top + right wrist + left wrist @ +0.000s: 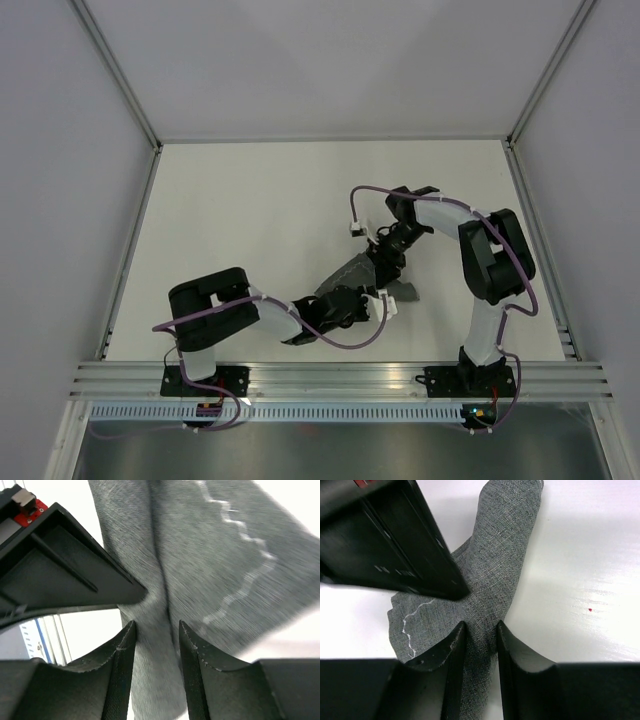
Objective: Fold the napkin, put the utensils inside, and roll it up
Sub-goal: Roll the napkin with the utensil
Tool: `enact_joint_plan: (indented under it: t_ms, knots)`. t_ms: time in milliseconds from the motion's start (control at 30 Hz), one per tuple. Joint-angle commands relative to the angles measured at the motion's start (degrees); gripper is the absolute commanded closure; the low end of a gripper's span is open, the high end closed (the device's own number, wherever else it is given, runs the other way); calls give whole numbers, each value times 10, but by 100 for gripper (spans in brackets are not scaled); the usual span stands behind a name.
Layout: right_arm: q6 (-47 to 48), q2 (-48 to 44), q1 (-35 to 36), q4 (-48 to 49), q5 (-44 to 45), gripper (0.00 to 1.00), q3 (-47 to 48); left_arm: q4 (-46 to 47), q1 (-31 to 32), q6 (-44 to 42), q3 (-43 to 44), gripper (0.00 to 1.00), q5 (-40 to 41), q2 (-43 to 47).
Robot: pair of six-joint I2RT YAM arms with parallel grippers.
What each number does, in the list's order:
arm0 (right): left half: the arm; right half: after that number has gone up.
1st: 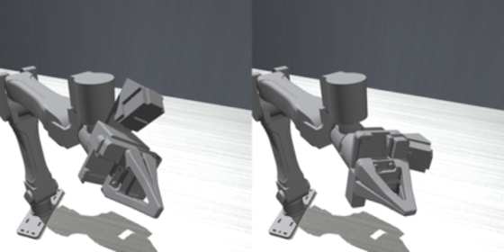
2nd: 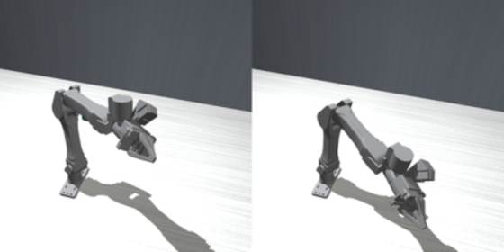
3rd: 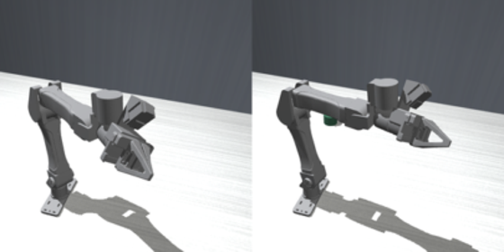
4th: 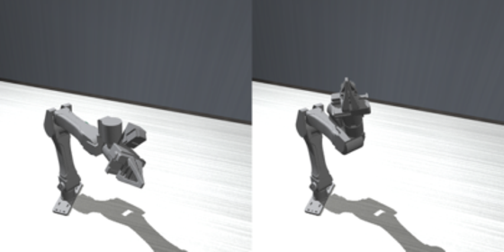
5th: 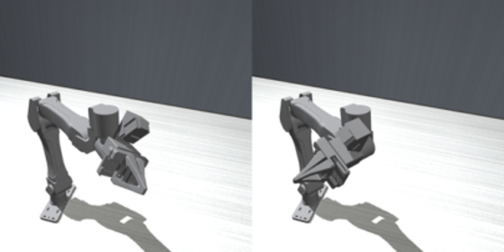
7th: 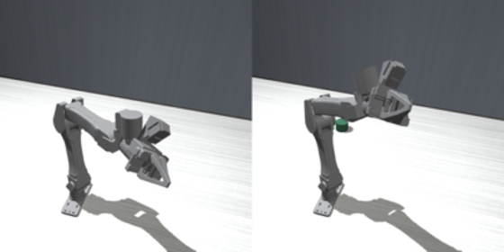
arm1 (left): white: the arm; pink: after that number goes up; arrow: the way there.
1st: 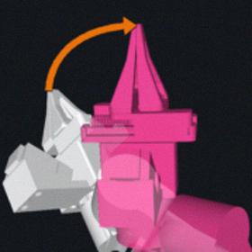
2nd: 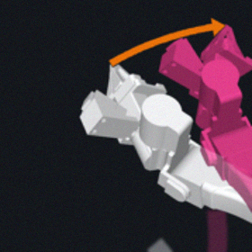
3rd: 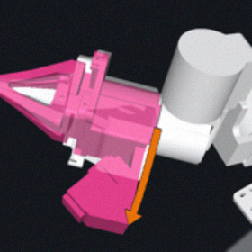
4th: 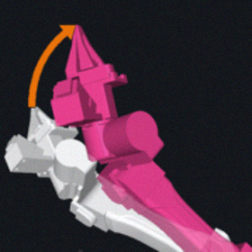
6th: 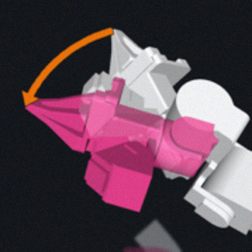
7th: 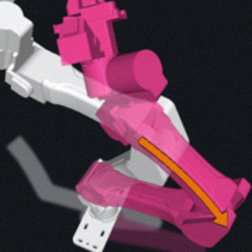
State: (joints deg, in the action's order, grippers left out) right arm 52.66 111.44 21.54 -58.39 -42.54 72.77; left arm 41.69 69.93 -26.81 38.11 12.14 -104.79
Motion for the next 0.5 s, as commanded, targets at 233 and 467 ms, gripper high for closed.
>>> enact_joint_plan:
  t_ms: [233, 467]
  knots:
    - [-31, -124, -111, 36, -40, 51, 35, -114, -28, 169, -8, 98, -163, 6]
    - [-23, -240, -155, 85, -33, 50, -50, -182, -65, 241, 17, 98, -272, 6]
